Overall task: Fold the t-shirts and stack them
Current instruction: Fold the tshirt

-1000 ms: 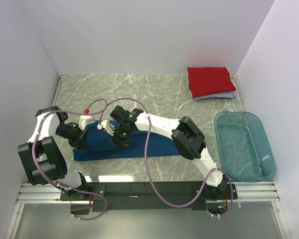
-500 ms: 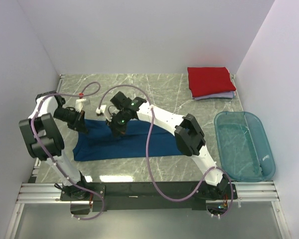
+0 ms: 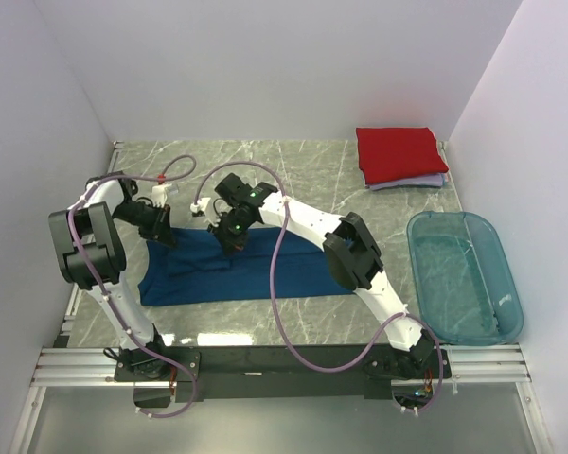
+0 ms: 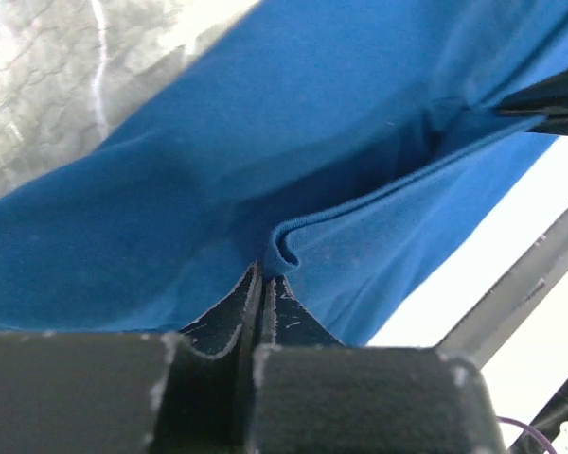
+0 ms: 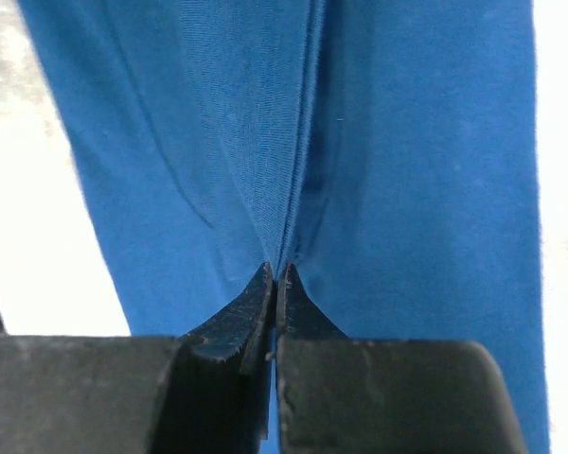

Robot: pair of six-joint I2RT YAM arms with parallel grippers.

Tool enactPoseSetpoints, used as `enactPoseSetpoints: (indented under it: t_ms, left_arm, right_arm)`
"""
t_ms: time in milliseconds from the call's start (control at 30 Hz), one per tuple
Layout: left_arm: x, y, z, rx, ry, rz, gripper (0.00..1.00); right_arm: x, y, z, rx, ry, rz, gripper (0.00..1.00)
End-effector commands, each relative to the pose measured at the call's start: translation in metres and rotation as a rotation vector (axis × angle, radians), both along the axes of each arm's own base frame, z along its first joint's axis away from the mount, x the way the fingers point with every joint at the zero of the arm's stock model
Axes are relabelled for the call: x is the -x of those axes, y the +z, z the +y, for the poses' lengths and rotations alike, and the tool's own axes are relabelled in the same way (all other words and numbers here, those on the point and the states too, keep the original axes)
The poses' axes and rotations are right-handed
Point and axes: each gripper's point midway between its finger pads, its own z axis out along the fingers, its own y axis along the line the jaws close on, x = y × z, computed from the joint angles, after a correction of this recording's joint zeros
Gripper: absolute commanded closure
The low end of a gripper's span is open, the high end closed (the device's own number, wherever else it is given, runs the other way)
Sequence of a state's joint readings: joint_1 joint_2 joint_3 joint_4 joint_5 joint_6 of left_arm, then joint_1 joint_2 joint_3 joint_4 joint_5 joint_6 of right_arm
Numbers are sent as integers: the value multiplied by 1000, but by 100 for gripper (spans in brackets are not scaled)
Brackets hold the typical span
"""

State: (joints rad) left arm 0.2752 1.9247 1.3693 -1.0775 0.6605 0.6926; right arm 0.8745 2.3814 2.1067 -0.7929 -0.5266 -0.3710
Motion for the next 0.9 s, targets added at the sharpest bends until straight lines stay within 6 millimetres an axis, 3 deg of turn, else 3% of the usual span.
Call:
enactPoseSetpoints:
  t_ms: [0, 33, 100, 133, 233, 333, 367, 433, 467, 633, 800, 867]
  left_arm:
    - [-11, -8, 13, -78, 70, -20, 93]
    - [-15, -11, 17, -101, 80, -34, 88]
    - [-18, -8, 20, -120, 111, -41, 80]
    - [-22, -6, 22, -134, 117, -56, 68]
    - [-28, 12, 27, -124, 166, -109, 63]
    - [-32, 31, 29, -117, 198, -159, 64]
    - [-36, 39, 29, -108, 226, -175, 64]
    - [-41, 47, 29, -97, 251, -191, 64]
    - [-43, 49, 28, -86, 274, -184, 65]
    - [-53, 29, 33, -93, 351, -130, 69]
    - [-50, 0, 44, -154, 427, -52, 69]
    - [-50, -2, 50, -169, 447, -50, 69]
  right_arm:
    - [-13, -7, -3, 48, -51, -50, 98]
    - [-16, -4, -2, 47, -67, -63, 94]
    - [-24, -5, -3, 59, -113, -77, 70]
    - [-33, 2, -4, 65, -150, -115, 55]
    - [-42, 22, -11, 48, -211, -133, 47]
    - [-50, 34, -33, 46, -257, -101, 47]
    - [-51, 46, -40, 26, -270, -85, 47]
    - [-53, 49, -59, 36, -295, -47, 49]
    - [-65, 57, -76, 25, -330, -37, 50]
    - [-80, 40, -138, 121, -414, 34, 61]
    - [-95, 14, -209, 252, -501, 57, 65]
    - [-99, 9, -230, 287, -512, 41, 65]
